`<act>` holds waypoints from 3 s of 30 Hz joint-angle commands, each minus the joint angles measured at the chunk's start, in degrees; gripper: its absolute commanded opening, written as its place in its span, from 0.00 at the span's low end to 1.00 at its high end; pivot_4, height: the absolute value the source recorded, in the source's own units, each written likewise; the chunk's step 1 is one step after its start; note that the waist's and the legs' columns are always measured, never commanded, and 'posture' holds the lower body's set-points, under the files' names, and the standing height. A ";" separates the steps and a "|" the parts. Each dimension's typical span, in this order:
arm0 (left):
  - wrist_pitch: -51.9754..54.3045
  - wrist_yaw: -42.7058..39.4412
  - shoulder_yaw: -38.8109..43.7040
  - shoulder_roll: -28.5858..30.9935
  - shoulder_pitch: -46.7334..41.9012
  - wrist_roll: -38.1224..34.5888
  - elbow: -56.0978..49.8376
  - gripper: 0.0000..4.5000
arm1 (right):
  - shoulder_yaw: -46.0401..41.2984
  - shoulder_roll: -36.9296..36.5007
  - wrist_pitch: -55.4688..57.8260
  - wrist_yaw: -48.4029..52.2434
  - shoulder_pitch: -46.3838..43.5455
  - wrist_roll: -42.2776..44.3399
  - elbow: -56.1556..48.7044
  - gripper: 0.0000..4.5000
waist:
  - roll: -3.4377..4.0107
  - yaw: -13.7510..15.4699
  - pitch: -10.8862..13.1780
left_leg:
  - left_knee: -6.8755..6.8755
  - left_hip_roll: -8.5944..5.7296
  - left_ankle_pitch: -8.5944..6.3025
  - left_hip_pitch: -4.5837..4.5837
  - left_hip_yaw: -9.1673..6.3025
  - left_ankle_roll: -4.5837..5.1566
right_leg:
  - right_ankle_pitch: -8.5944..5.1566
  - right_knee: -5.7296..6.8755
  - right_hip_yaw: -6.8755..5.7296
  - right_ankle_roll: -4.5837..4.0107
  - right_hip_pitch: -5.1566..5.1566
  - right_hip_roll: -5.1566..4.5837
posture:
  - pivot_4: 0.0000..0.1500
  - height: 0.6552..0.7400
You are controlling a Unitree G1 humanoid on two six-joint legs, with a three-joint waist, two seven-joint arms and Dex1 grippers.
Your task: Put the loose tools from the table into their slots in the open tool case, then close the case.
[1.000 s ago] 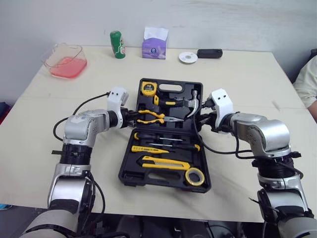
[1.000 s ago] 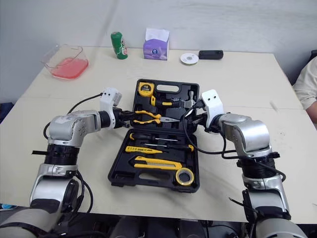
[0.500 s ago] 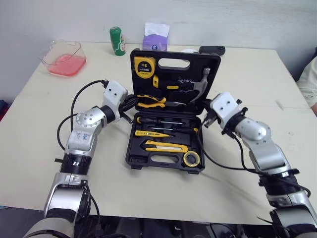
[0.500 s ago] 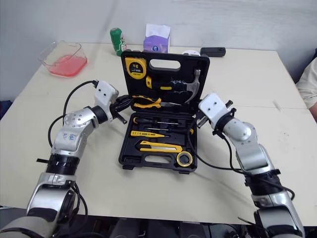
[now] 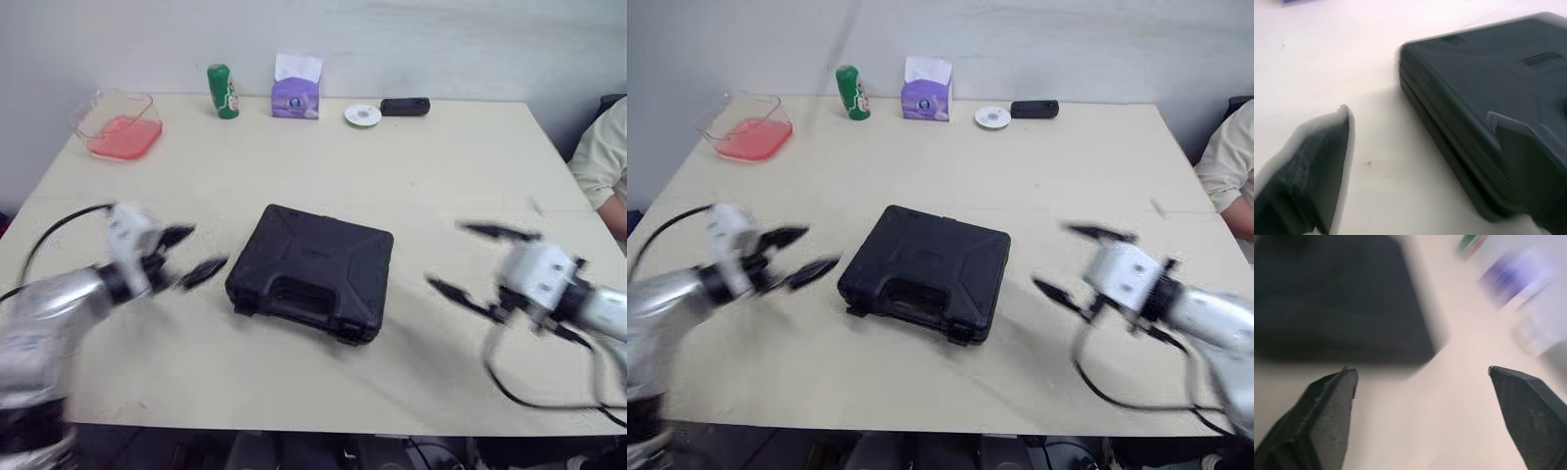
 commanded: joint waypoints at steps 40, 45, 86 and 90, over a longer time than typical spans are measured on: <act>-50.97 8.56 -39.63 -29.12 -80.79 37.85 90.81 0.00 | 35.99 15.71 12.28 -7.39 -23.22 -7.60 -4.39 0.02 | -0.20 1.91 0.14 | 0.94 -0.08 0.39 -1.33 0.04 0.07 | 0.84 0.09 -1.00 0.45 -0.60 -0.08 | 1.00 0.82; -53.90 1.73 -39.65 -29.51 -80.75 38.85 91.27 0.00 | 33.49 15.27 11.00 -7.85 -23.19 -8.81 -2.68 0.02 | -0.20 2.20 0.14 | 1.16 -0.11 0.37 -1.39 0.01 0.11 | 0.84 0.09 -1.04 0.46 -0.60 -0.05 | 1.00 0.82; -56.42 3.68 -36.27 -34.35 -82.83 42.70 92.98 0.00 | 22.18 12.70 13.35 -9.07 -20.34 -7.14 -3.31 0.02 | -0.16 3.17 0.15 | 1.71 -0.20 0.15 -1.59 0.10 0.50 | 0.97 0.30 -1.16 0.70 -0.56 -0.02 | 1.00 0.82; -57.41 -6.79 -35.23 -34.22 -81.52 40.86 91.72 0.00 | 17.31 11.47 13.08 -8.97 -19.79 -6.80 -0.44 0.02 | -0.16 3.53 0.15 | 1.73 -0.30 0.25 -1.64 0.28 0.33 | 0.98 0.26 -1.29 0.72 -0.55 -0.08 | 1.00 0.82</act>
